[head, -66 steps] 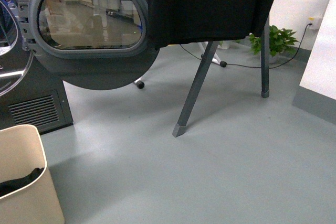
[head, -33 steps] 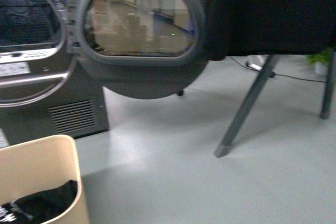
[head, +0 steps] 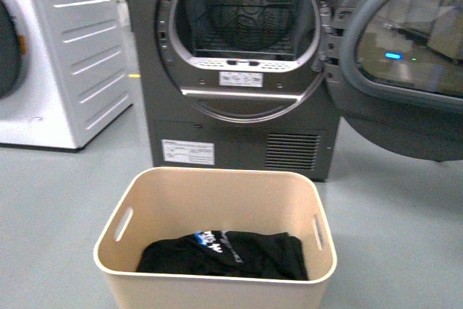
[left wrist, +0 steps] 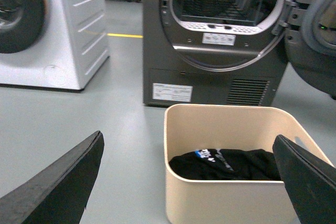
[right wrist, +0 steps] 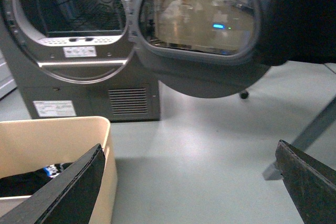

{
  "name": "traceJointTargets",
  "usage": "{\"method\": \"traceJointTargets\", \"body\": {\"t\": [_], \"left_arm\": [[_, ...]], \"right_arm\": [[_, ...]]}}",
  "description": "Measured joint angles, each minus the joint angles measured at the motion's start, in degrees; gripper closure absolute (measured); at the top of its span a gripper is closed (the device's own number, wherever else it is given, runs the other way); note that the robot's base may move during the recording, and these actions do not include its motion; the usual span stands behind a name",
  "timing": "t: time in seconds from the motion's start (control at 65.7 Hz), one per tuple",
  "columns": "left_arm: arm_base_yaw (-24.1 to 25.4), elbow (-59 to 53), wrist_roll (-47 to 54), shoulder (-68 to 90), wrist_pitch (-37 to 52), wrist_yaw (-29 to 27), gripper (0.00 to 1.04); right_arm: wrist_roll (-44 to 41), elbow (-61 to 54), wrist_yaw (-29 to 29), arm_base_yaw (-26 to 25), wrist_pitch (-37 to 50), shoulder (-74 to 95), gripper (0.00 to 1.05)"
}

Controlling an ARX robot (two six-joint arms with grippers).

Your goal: Move hamper under clothes hanger

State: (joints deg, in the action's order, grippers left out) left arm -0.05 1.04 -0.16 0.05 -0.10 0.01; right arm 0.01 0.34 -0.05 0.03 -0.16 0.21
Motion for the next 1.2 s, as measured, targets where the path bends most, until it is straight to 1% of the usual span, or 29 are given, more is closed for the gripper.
{"method": "traceJointTargets", "body": {"t": [0.441,0.457,0.472,0.487,0.517,0.533,0.548,0.563,0.578,0.609,0.639,0.67,0.715,0.776,0.837,0.883,1.05,1.141,1.202], "left_arm": [[0.0,0.0,0.0,0.0,0.0,0.0,0.07],[0.1,0.0,-0.1,0.1,-0.1,0.3,0.07],[0.9,0.5,-0.6,1.0,-1.6,2.3,0.07],[2.1,1.8,-1.0,2.7,-4.2,5.7,0.07],[6.0,4.8,-1.7,9.6,-7.8,12.6,0.07],[7.1,5.5,-1.7,11.7,-7.9,14.0,0.07],[9.0,7.1,-1.7,16.0,-7.7,16.5,0.07],[11.0,9.0,-1.7,20.6,-6.9,18.6,0.07],[12.6,11.1,-1.7,25.0,-5.6,20.0,0.07],[14.3,14.5,-1.6,31.5,-3.4,20.5,0.07],[15.2,18.2,-1.5,38.0,-1.7,20.5,0.07],[15.6,23.2,-1.3,46.1,0.1,19.5,0.07],[15.6,29.0,-0.3,55.5,1.9,17.8,0.07],[15.3,36.5,0.7,68.0,3.4,14.4,0.07],[14.7,42.2,1.6,77.3,3.3,12.8,0.07],[13.9,47.5,2.1,85.4,2.9,10.4,0.07],[9.9,60.0,3.9,103.0,2.0,6.5,0.07],[7.6,63.9,6.1,109.4,2.1,3.4,0.07],[6.3,65.7,7.6,113.1,2.4,2.5,0.07]], "right_arm": [[0.0,0.0,0.0,0.0,0.0,0.0,0.08],[0.0,0.0,0.0,0.0,0.0,0.0,0.08],[0.0,0.0,0.0,0.0,0.0,0.0,0.08],[0.3,0.1,-1.6,-0.4,-0.4,0.4,0.08],[1.0,1.9,-10.4,-3.1,-2.8,3.8,0.08],[1.1,3.0,-15.0,-4.4,-2.4,6.9,0.08],[1.1,3.6,-17.2,-4.9,-2.0,8.7,0.08],[1.1,4.9,-20.9,-5.4,-0.6,12.7,0.08],[1.0,6.3,-23.6,-5.3,1.3,16.8,0.08],[0.9,8.8,-26.4,-4.9,4.4,22.9,0.08],[0.9,11.5,-27.1,-3.9,7.5,28.9,0.08],[0.9,15.5,-26.8,-2.5,10.7,36.7,0.08],[0.8,20.7,-26.0,-0.5,12.7,45.8,0.08],[0.5,27.5,-23.4,2.2,13.9,57.5,0.08],[-0.2,32.7,-21.1,4.1,13.1,66.6,0.08],[-0.3,37.6,-18.9,5.8,12.9,74.8,0.08],[-1.8,52.2,-11.7,8.7,10.6,94.7,0.08],[-3.1,56.7,-7.8,9.2,10.6,102.9,0.08],[-3.7,58.9,-6.1,9.5,10.6,107.6,0.08]]}}
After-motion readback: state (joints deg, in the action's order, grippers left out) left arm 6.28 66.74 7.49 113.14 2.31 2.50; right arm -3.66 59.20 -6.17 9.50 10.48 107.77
